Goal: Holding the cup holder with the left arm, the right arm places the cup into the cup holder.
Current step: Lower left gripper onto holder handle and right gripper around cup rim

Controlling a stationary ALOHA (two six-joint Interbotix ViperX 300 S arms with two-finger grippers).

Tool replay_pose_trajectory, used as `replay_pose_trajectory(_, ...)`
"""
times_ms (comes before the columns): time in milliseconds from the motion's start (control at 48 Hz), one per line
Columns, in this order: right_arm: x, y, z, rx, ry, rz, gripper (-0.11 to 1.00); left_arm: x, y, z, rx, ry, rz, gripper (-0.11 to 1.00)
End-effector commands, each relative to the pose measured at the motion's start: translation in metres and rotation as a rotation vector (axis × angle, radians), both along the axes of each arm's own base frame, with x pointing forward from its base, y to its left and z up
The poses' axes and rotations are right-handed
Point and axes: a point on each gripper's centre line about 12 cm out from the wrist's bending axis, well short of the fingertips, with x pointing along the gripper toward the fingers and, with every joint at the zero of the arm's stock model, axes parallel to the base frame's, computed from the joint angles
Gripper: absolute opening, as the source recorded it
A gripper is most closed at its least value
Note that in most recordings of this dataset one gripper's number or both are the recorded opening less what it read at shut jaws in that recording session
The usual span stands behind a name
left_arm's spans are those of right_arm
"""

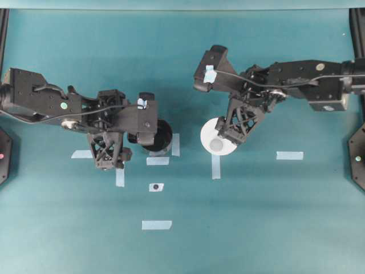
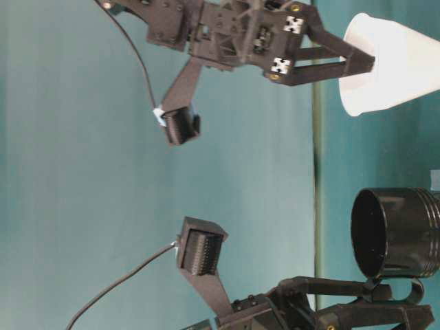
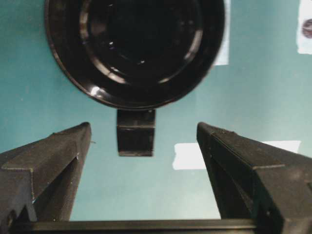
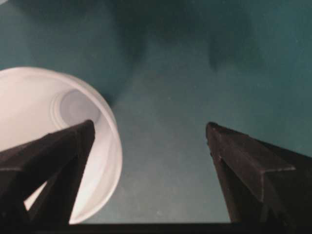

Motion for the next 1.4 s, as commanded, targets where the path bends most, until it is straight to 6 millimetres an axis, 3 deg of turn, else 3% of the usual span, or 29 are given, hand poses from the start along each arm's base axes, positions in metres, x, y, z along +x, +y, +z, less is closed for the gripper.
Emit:
replay_pose_trajectory(0,0.003,-0.001,0.008,-0.008,-0.038,-0.007,0.96,0.007,0.003,0.008,0.005,-0.035,0.003,0.90)
replay_pose_trajectory(1375,0.004,-0.001,-0.004,0.000,-0.005,-0.008,0.96,0.015,0.005,0.001,0.004,-0.027,0.006,0.88)
